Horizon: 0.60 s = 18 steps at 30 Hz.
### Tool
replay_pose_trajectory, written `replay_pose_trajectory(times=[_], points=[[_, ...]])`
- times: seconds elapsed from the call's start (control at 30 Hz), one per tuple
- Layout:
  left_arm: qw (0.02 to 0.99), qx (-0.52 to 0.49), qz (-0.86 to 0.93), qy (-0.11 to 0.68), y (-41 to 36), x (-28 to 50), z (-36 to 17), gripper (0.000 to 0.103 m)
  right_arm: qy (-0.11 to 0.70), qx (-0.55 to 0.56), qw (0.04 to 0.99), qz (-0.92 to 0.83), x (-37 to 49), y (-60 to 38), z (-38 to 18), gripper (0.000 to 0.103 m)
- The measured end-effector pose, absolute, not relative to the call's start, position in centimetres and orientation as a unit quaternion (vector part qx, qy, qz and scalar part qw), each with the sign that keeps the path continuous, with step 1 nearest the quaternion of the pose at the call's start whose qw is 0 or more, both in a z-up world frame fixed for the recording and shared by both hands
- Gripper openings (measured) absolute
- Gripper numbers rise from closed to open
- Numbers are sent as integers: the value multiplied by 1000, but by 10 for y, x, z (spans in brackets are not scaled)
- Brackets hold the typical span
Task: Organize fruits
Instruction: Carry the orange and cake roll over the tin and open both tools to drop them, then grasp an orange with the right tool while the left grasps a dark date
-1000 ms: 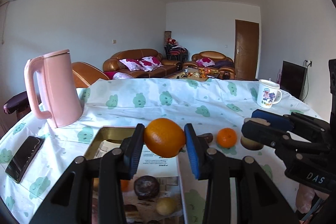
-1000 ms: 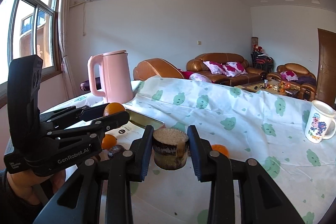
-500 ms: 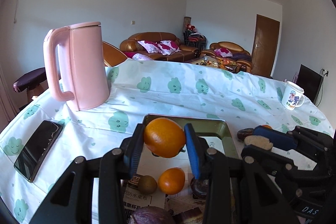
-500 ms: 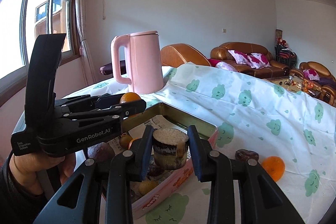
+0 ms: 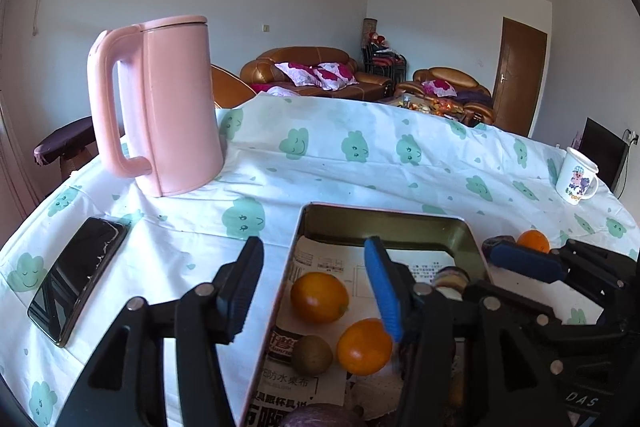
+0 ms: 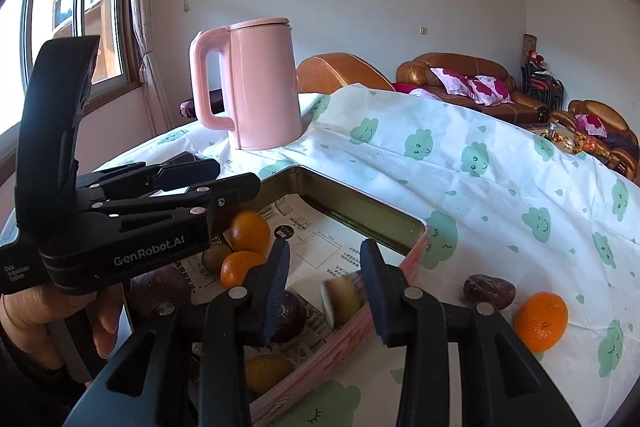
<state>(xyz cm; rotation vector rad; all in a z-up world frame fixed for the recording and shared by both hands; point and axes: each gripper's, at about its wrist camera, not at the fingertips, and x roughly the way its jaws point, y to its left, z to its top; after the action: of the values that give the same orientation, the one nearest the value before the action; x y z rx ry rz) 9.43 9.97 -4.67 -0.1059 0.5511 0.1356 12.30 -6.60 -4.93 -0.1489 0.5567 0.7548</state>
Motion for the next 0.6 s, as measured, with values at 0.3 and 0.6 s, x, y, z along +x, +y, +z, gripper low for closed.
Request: replay_pose_trajectory(times=[0.3,0.6], points=[[968,-48,50,239,74,80,-30,77,291,-57,926,232,148,-166,-46,52],[969,-21,4,247,11,92,-27,79,357,-45,908,212,183,-191,-70,52]])
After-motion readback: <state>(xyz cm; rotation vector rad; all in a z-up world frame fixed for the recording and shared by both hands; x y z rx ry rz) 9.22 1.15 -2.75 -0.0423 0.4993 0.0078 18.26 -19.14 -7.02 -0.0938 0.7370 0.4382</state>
